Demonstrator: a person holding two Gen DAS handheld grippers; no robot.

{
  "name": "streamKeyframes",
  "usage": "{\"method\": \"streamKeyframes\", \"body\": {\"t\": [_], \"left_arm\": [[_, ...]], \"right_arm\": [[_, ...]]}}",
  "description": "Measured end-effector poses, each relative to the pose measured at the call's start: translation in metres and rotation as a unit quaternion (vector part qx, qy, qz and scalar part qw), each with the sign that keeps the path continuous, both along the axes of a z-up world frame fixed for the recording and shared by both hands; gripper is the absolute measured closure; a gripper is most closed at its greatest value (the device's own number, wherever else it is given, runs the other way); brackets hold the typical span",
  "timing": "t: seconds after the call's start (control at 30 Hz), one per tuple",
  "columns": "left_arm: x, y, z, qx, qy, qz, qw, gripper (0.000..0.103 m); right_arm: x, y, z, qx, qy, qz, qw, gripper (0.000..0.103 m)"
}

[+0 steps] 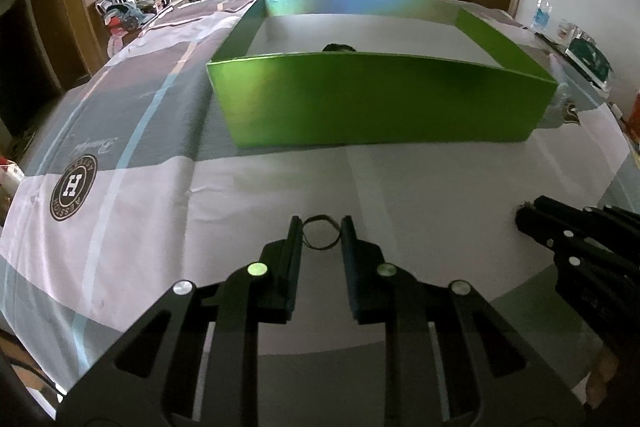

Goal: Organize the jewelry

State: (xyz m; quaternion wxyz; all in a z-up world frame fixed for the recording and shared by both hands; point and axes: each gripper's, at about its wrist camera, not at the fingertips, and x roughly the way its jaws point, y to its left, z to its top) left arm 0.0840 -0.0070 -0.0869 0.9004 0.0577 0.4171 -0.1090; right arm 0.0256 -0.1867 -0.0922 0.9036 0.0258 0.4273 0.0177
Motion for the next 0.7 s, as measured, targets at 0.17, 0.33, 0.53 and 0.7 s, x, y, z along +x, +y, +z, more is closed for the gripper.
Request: {"method": "streamKeyframes", "body": {"t": [0.17,0.33,0.53,0.7], "left_arm": [[-0.007,-0.003,0.003,-0.002,-0.003,-0.006,1.0,0.083],[-0.01,-0.01,0.002,0.001,-0.002,-0.01,0.9999,0.083],[-0.008,-0.015,-0.007,0.005,0.006,-0.013,0.9999,0.083],[-0.008,-0.014,-0.007,0.008,0.004,-0.012,0.9999,0.081]], "right_arm": [[-0.002,-0.004,0.008,0.002,-0.009,-0.007,1.0,0.081],[-0.001,-0.007,0.005,0.007,-0.004,-0.013,1.0,0.081],[0.0,-0.004,-0.002,0.006,0.006,-0.008,1.0,0.081],[-0.001,-0.001,-0.004,0.002,0.006,-0.001,1.0,0.079]]}}
